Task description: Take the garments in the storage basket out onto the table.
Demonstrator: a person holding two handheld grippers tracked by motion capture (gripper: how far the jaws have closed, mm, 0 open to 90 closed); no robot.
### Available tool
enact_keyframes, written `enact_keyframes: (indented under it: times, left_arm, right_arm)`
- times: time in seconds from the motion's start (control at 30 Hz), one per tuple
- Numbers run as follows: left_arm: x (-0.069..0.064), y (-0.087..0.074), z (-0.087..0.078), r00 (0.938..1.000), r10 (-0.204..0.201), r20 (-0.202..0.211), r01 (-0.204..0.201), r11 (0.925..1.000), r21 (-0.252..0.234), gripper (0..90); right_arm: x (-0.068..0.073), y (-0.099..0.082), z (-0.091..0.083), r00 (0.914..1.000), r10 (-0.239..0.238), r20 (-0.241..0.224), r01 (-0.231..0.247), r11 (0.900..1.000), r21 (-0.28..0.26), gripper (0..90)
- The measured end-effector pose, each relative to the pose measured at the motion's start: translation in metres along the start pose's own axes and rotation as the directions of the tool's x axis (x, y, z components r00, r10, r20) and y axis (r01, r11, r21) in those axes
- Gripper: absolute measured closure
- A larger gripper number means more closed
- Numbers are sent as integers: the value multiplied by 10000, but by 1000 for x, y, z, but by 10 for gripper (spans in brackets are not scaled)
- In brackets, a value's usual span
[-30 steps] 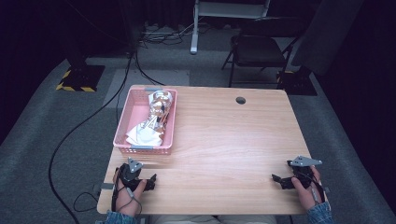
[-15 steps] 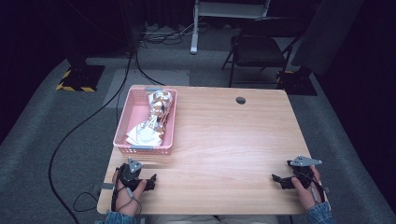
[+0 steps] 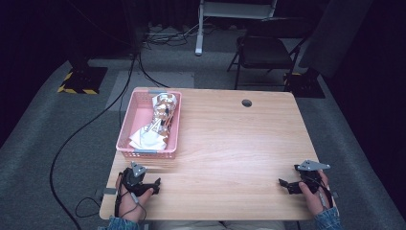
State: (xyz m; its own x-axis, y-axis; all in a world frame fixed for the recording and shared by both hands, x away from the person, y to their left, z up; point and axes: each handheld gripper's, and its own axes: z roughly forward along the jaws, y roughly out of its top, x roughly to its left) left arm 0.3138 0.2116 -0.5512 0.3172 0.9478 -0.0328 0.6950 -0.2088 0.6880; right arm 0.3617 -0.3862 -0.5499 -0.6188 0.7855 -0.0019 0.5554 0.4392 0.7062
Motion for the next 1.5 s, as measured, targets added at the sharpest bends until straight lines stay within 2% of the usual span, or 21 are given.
enact_keyframes:
  times: [0.1, 0.13, 0.33, 0.6, 0.97, 1.2, 1.5]
  left_arm:
    - [2, 0, -2, 9991, -372, 203, 377, 9990, -248, 24]
    - [2, 0, -3, 9991, -378, 165, 383, 9988, -314, 24]
    - [0, 4, -9, 9995, -304, -3, 303, 9953, -916, 26]
    - [-3, 8, -17, 9997, -105, -226, 67, 9864, -1643, 27]
    - [-6, 14, -29, 9984, 146, -541, -285, 9637, -2654, 31]
    - [-9, 17, -36, 9980, 166, -613, -358, 9444, -3268, 34]
    - [-10, 21, -41, 9980, 118, -616, -344, 9239, -3810, 34]
  right_arm:
    - [0, 0, 0, 10000, -7, -2, 7, 10000, -3, 0]
    - [0, 0, 0, 10000, -11, -4, 11, 10000, -2, 0]
    - [0, 0, 0, 10000, -9, -5, 9, 10000, -4, 0]
    - [0, 0, 0, 10000, -11, -4, 11, 10000, -3, 0]
    - [0, 0, 0, 10000, -29, -11, 29, 10000, -9, 0]
    - [0, 0, 0, 10000, -28, -11, 28, 10000, -10, 0]
    - [0, 0, 0, 10000, -19, -11, 19, 10000, -9, 0]
